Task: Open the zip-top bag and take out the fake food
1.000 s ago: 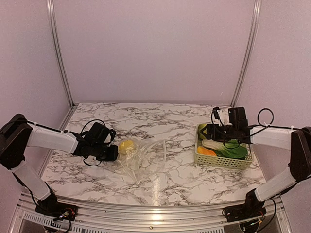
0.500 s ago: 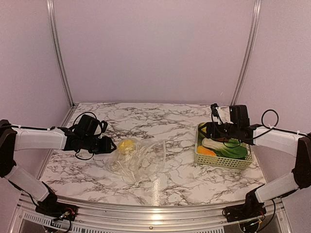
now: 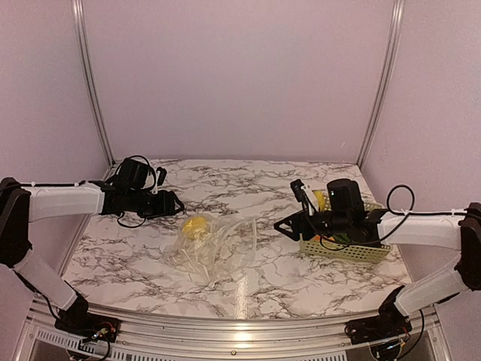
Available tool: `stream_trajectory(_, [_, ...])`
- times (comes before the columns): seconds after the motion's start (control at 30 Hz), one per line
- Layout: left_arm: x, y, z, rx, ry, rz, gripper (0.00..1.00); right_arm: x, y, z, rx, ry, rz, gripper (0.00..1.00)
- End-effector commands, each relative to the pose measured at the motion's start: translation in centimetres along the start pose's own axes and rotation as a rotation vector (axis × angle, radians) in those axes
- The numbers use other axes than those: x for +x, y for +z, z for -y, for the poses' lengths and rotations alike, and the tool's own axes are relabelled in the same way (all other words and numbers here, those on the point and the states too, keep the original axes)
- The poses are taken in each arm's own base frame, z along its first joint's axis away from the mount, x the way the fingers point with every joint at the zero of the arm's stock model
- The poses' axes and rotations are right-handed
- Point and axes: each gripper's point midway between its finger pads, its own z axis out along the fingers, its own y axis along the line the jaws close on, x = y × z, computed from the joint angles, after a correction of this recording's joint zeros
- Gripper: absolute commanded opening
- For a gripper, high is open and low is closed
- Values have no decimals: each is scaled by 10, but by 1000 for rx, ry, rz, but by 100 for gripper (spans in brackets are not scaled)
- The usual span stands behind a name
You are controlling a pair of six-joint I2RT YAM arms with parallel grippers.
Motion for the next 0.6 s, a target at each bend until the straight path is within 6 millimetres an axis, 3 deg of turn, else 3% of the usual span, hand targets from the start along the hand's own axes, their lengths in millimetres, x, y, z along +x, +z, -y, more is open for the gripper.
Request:
stream_trajectory(0.0, [1, 22, 6, 49, 17, -39, 65, -1, 24, -29, -80, 3, 15, 55])
stream_trajectory(0.2, [5, 45, 3, 64, 0, -65, 63, 17, 67, -51, -140, 14, -23, 49])
stream_trajectory(0.33, [19, 58, 3, 77, -8, -96, 59, 30, 100, -63, -175, 16, -56, 47])
stream_trajectory(0.57, [53, 76, -4, 71, -2, -169, 46, 26, 133, -73, -191, 9, -51, 47])
